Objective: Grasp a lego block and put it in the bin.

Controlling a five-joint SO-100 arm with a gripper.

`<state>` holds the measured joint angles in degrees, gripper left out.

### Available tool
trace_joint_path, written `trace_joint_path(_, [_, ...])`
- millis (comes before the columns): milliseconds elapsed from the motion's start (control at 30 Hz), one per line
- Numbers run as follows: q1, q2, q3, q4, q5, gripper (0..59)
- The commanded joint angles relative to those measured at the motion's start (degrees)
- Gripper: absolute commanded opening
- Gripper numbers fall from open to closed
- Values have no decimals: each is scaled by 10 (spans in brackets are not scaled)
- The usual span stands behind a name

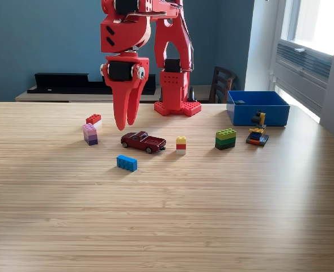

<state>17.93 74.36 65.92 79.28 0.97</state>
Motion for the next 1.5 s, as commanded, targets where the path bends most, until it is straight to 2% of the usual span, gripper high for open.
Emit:
trace_joint_path(33, [1,-1,-32,-21,10,217])
trace_joint_path(367, [7,-138,-120,-10,62,204])
trace_joint_path(700, [7,-206,-174,0,71,181])
trace_joint_path(1000, [7,-240,-200,3,98,127])
trace_joint_path(1067, [9,-242,-201,3,107,67])
trace_joint_path(1100, [10,-243,-202,2,113,14])
trace_joint_path(1133, [11,-243,-202,1,117,1])
trace_joint_path(1400, [11,-236,-192,-4,127,1])
trace_joint_path(1500, [15,-234,-163,-8,119,1])
